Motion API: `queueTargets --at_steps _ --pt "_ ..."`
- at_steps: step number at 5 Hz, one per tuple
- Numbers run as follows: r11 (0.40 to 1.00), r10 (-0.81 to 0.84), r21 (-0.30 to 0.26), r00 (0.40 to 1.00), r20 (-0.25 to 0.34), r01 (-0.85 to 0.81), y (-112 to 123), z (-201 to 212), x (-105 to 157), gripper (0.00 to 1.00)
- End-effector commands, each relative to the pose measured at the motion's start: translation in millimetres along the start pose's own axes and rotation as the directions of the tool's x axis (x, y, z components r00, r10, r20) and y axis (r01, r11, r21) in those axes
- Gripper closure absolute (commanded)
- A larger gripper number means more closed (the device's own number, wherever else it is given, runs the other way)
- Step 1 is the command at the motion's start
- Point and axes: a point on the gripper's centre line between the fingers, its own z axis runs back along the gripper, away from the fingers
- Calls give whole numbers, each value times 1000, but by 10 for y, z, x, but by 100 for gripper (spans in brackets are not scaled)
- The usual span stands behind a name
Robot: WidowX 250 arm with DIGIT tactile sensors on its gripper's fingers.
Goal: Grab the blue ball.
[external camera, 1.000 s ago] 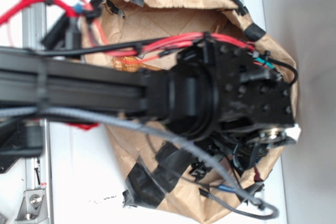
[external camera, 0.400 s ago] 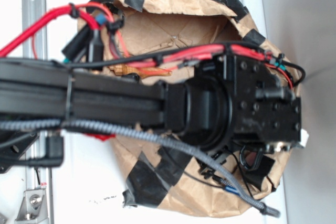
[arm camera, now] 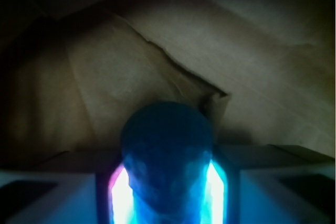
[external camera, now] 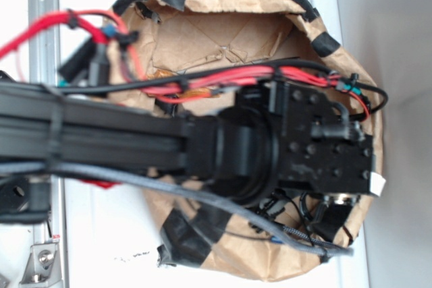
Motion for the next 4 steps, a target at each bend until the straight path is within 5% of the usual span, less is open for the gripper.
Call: queueTargets --at_steps 1,3,4 --pt "916 378 -142 926 -11 -376 278 1108 -589 100" --pt "727 669 -300 736 103 -618 347 1617 -879 100" --pt "701 703 -295 700 128 -650 337 1595 -855 100"
